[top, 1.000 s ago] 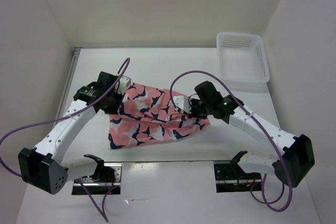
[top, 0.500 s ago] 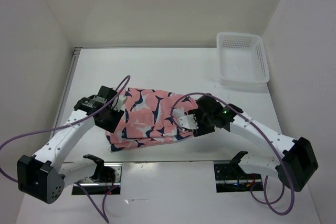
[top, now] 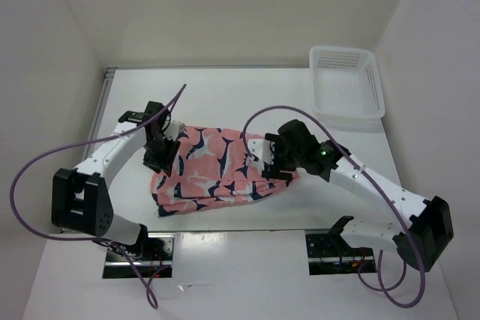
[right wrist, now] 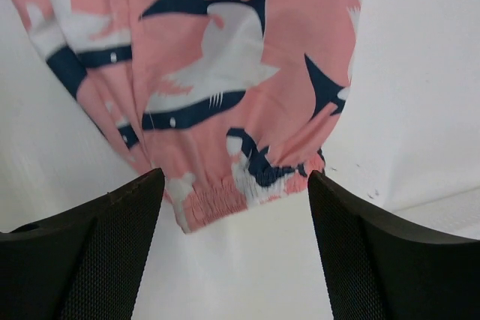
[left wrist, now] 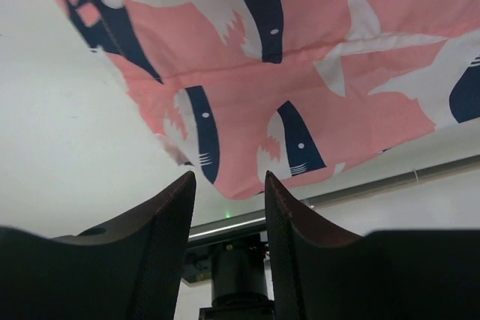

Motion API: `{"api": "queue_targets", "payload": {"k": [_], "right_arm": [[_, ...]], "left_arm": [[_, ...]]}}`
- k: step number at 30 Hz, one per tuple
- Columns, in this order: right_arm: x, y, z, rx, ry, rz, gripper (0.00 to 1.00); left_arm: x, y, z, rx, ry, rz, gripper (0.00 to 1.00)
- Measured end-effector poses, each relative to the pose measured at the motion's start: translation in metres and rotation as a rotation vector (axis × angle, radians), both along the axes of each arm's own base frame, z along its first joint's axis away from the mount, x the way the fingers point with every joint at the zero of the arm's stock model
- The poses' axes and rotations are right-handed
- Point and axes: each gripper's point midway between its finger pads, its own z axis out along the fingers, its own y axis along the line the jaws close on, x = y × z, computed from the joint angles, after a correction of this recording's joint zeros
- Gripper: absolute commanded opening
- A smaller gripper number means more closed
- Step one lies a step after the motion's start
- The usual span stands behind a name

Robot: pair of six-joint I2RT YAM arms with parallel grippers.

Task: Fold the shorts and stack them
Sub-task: Fold the shorts

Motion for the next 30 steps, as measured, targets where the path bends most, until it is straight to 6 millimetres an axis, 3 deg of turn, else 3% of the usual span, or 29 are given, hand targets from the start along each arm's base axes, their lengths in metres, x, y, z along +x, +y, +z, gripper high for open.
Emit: {"api": "queue_targets", "payload": {"k": [3, 6, 13, 23, 26, 30], "right_arm": [[0.005, 0.018, 0.002, 0.071, 0.084, -0.066, 0.82], [0.001, 0.026, -0.009, 0.1, 0.164, -0.107, 0.82], [-0.01, 0.023, -0.024, 0.077, 0.228, -0.105, 0.85], [-0.009, 0.016, -0.032, 0.032, 0.226, -0.106, 0.87], [-0.01, 0.016, -0.034, 0.025, 0.225, -0.103, 0.89], [-0.012, 0.01, -0.043, -0.01, 0.231, -0.102, 0.89]], "left_arm": [[-0.007, -0.002, -0.011, -0.002, 0.078, -0.002, 0.54], [-0.006, 0.004, -0.014, 0.034, 0.074, 0.002, 0.59], [-0.024, 0.017, -0.035, 0.098, 0.127, 0.006, 0.62], [-0.015, 0.018, -0.058, 0.113, 0.15, 0.006, 0.6], [-0.017, 0.021, -0.063, 0.135, 0.172, 0.006, 0.55], [-0.016, 0.022, -0.07, 0.148, 0.186, 0.006, 0.31]]}}
